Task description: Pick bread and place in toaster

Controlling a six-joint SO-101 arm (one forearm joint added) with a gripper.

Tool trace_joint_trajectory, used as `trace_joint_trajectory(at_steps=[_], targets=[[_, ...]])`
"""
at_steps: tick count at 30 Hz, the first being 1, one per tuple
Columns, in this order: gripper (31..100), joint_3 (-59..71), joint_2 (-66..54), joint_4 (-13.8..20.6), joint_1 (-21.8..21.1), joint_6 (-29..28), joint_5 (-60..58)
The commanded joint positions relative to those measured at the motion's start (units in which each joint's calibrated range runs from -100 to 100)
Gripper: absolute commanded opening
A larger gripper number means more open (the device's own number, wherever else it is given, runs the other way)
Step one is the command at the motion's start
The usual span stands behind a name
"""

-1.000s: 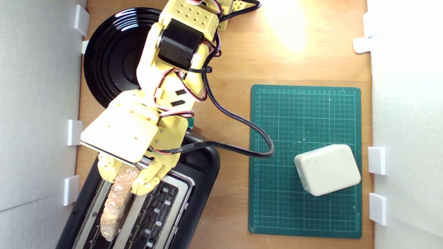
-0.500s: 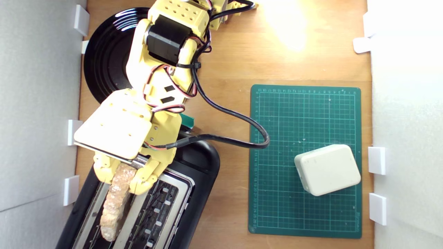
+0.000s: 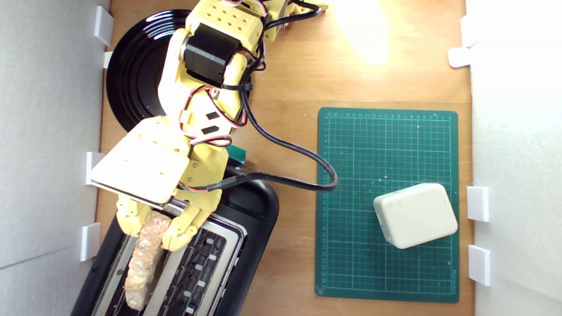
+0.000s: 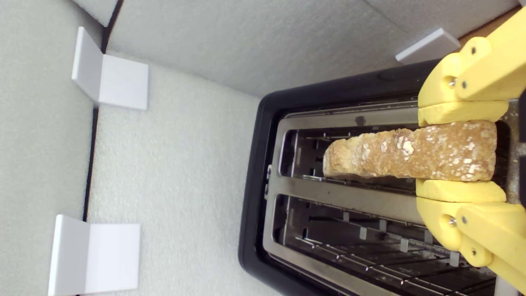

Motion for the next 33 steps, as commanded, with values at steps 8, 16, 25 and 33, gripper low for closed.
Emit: trace_joint_trajectory(at_steps=[8, 16, 25, 33], targets=[[73.7, 1.36, 1.65, 0.35, 3.30, 0.69, 0.09], [79.3, 1.45, -3.34, 0.26, 2.98, 0.74, 0.09], [79.8, 1.36, -11.00, -0.10, 1.45, 0.32, 0.26], [86.3, 1.45, -16.32, -0.01, -0.32, -0.62, 0.26]])
